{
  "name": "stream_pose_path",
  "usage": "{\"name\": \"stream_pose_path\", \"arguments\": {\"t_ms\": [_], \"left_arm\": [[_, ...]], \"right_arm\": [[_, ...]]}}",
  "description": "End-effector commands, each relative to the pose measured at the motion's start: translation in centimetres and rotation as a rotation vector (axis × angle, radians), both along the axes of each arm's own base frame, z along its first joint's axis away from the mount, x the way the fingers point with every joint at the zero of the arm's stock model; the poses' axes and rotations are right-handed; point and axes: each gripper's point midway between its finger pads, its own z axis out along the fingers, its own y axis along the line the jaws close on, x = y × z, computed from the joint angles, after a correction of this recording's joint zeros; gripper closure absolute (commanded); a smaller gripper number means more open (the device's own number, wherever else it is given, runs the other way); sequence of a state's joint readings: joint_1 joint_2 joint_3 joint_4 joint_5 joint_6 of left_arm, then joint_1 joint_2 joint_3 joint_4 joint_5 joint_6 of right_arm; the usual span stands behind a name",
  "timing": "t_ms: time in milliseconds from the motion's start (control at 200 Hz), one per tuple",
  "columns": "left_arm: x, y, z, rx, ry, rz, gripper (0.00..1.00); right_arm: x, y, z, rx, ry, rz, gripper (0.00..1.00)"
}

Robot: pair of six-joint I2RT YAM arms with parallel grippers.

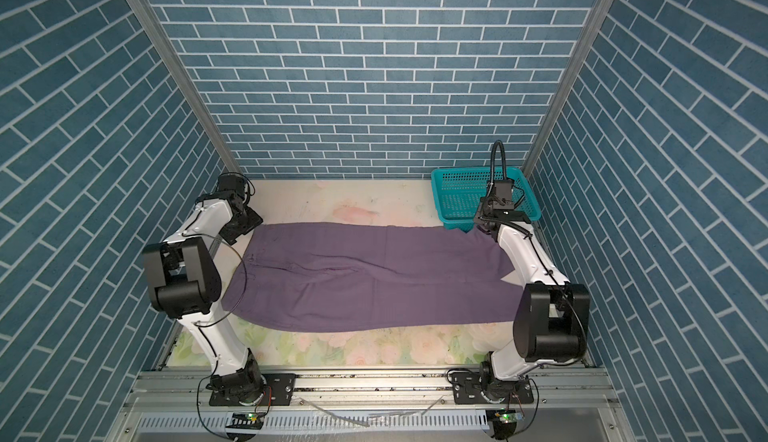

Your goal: Fold and stack the trousers

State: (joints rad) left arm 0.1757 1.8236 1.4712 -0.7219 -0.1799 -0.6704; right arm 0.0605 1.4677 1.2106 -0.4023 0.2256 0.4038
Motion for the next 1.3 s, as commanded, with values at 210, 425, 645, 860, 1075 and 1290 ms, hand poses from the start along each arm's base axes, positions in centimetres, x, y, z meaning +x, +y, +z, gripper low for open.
{"name": "stream_pose_path", "arguments": {"t_ms": [210,425,645,860,1075,1290], "left_arm": [[-7.5,-5.9,-0.2,0.022,-0.029,-0.096,0.33],[-12.2,-6.4,-3.6,0.03,0.08,-0.126,0.33],[-12.2,-6.6,-3.9,0.018,0.085,-0.13,0.29],[-12.5,-6.5,-4.6,0.019,0.111,-0.127,0.39],[-12.6,-6.3,-4.9,0.029,0.133,-0.125,0.4],[-12.0,-5.9,-4.5,0.048,0.121,-0.116,0.42]], "right_arm": [[-12.7,-3.8,-4.0,-0.031,0.187,-0.19,0.96],[-14.1,-7.0,-7.6,0.079,0.26,-0.304,0.97],[-9.7,-8.8,-11.2,0.223,0.289,-0.323,0.65],[-5.6,-10.8,-13.4,0.208,0.318,-0.341,0.57],[-3.3,-12.0,-15.3,0.19,0.346,-0.345,0.58],[-2.6,-11.9,-18.2,0.219,0.407,-0.34,0.5]]}}
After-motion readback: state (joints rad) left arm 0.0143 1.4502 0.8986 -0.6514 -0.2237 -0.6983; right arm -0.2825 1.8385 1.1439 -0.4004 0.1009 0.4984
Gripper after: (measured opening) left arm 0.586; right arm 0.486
